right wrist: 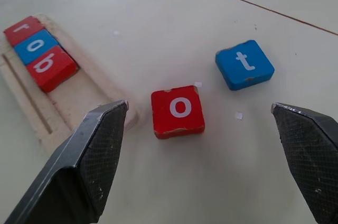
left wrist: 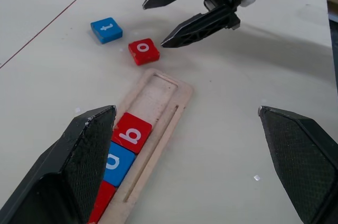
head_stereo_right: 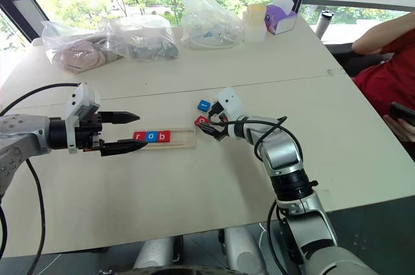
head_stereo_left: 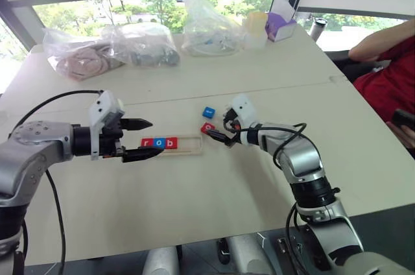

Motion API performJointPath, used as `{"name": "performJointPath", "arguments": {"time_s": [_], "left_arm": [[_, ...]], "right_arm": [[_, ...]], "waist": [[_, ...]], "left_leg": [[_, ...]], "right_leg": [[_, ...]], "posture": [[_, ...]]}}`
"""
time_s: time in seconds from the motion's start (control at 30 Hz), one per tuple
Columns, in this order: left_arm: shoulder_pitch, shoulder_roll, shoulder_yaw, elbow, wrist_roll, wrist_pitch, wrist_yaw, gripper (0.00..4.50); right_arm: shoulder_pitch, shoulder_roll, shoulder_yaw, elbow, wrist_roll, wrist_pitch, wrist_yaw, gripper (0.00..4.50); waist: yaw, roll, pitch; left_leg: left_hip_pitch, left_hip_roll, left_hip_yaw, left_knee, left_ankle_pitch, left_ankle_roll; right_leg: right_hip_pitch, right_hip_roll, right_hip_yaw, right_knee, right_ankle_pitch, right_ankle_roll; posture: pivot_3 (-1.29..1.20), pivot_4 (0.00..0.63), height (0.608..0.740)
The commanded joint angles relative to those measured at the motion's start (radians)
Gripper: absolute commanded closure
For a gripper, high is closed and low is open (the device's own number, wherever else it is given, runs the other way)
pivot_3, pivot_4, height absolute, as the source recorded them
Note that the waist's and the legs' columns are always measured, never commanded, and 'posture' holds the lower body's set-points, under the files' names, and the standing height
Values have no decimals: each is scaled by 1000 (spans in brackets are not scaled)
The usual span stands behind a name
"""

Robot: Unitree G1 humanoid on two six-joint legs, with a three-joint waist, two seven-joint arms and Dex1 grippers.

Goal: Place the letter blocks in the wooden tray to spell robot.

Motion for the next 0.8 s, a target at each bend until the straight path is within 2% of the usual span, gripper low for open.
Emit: {"name": "performJointPath", "arguments": {"time_s": [0.03,0.3,0.4,0.53,0.57,0.67,0.8], "left_arm": [[-22,27,22,11,8,-20,-14,0],[-11,29,23,11,13,-26,-7,0],[-5,29,21,8,19,-31,-4,0],[-1,30,25,7,20,-29,-2,0],[3,30,25,6,21,-31,-2,0],[10,27,22,4,26,-35,1,0],[10,28,22,-3,24,-35,1,0]], "right_arm": [[-1,18,14,21,-5,-50,-33,79],[-1,25,63,122,-18,-136,-40,79],[-2,21,66,163,-19,-178,-33,958],[-6,23,59,157,-2,-175,-30,3042],[-5,25,58,146,2,-170,-31,3372],[-1,28,50,113,4,-157,-48,3369],[25,17,-6,-56,4,-42,-129,3369]], "waist": [[0,0,0],[1,0,0],[0,0,0],[0,0,0],[0,0,0],[0,0,0],[2,0,0]], "left_leg": [[0,0,0,0,0,0],[-2,0,0,0,0,0],[-1,0,0,0,0,0],[0,0,0,0,0,0],[-1,0,0,0,0,0],[-1,0,0,0,0,0],[-2,0,0,0,0,0]], "right_leg": [[0,0,0,0,0,0],[-1,0,0,-1,0,0],[0,0,0,-1,0,0],[0,0,0,-1,0,0],[0,0,0,-1,0,0],[0,0,0,-1,0,0],[-1,0,0,-1,0,0]], "posture": [[0,150,739],[0,150,739],[0,150,739],[0,150,739],[0,150,739],[0,150,739],[0,150,739]]}}
